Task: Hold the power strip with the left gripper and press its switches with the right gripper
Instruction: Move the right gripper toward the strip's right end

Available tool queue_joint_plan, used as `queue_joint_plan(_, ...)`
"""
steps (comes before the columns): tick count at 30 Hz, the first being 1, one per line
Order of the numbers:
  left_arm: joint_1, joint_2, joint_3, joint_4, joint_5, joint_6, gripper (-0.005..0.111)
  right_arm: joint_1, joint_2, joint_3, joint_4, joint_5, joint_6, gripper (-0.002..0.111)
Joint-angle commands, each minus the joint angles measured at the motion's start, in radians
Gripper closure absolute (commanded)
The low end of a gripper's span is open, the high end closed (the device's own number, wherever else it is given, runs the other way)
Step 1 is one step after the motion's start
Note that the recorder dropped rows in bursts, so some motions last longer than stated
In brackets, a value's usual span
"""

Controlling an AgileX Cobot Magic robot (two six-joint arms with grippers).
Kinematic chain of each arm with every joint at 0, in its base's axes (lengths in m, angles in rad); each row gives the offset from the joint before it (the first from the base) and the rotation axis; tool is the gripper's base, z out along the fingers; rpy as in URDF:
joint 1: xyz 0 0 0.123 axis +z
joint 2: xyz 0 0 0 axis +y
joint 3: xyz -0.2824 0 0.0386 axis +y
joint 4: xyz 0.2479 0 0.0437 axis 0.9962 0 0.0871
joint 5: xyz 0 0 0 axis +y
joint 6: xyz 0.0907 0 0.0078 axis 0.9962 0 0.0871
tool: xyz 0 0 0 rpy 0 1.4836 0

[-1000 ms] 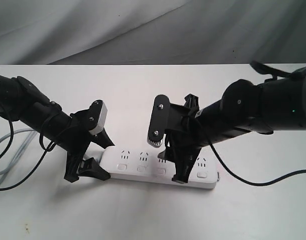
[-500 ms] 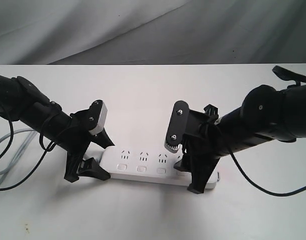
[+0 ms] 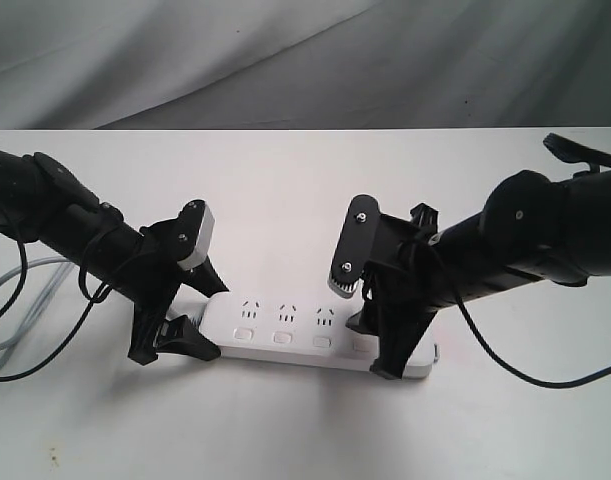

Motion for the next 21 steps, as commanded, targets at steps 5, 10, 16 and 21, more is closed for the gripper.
queue_joint_plan(5, -0.003, 0.0, -0.002, 0.026, -0.012, 0.001, 0.039, -0.006, 0.04, 0.007, 0.027, -0.023, 0.001, 0.055)
queue_joint_plan(10, -0.003, 0.0, -0.002, 0.026, -0.012, -0.001, 0.039, -0.006, 0.04, 0.007, 0.028, -0.043, -0.001, 0.055)
queue_joint_plan(16, -0.003, 0.0, -0.002, 0.026, -0.012, -0.001, 0.039, -0.006, 0.04, 0.007, 0.032, -0.026, -0.001, 0.055)
queue_joint_plan(21, -0.003, 0.0, -0.002, 0.026, -0.012, 0.001, 0.039, -0.006, 0.04, 0.007, 0.032, -0.01, -0.001, 0.055)
